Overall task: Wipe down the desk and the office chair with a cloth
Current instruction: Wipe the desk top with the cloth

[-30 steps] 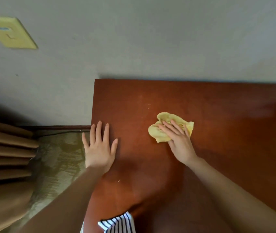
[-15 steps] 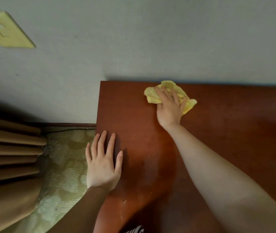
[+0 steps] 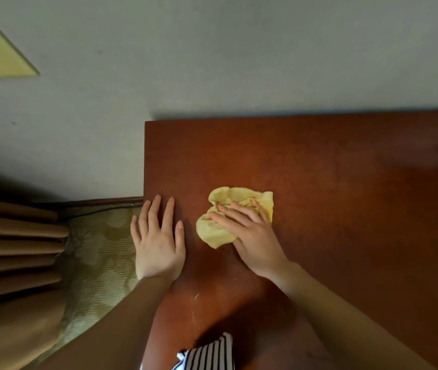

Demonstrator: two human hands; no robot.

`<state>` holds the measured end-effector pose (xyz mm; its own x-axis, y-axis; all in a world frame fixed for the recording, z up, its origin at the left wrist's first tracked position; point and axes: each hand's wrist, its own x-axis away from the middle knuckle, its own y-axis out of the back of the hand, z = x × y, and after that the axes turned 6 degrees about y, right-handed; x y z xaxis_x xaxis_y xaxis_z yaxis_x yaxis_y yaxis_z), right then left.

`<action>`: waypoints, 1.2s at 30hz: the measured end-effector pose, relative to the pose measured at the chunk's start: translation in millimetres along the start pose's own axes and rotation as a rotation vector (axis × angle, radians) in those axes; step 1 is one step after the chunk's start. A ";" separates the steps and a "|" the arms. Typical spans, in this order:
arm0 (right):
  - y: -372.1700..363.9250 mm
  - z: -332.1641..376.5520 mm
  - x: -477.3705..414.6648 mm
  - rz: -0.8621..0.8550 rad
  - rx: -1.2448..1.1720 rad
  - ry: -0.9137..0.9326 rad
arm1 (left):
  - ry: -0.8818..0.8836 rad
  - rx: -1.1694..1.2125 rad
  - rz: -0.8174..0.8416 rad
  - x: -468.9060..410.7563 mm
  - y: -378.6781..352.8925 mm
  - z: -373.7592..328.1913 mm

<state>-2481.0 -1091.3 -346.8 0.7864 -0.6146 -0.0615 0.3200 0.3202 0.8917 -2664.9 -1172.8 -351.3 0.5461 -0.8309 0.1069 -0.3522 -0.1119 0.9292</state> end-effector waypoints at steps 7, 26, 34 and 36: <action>23.9 -32.8 34.0 -0.075 0.024 -0.149 | 0.000 0.035 -0.022 3.5 -1.7 1.4; 58.8 -126.4 -135.5 -0.170 0.042 -0.711 | -0.003 0.009 -0.037 0.6 -4.4 -4.9; 13.9 -42.0 -148.1 -0.012 0.080 -0.227 | 0.010 0.019 -0.049 -2.2 -3.4 -4.1; 5.9 -22.5 -133.1 0.011 0.058 -0.132 | 0.018 0.028 -0.048 -3.6 -2.8 -3.8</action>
<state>-2571.8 -991.4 -343.4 0.7120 -0.7022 0.0042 0.2781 0.2875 0.9165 -2663.0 -1167.5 -353.0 0.5763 -0.8143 0.0691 -0.3463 -0.1667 0.9232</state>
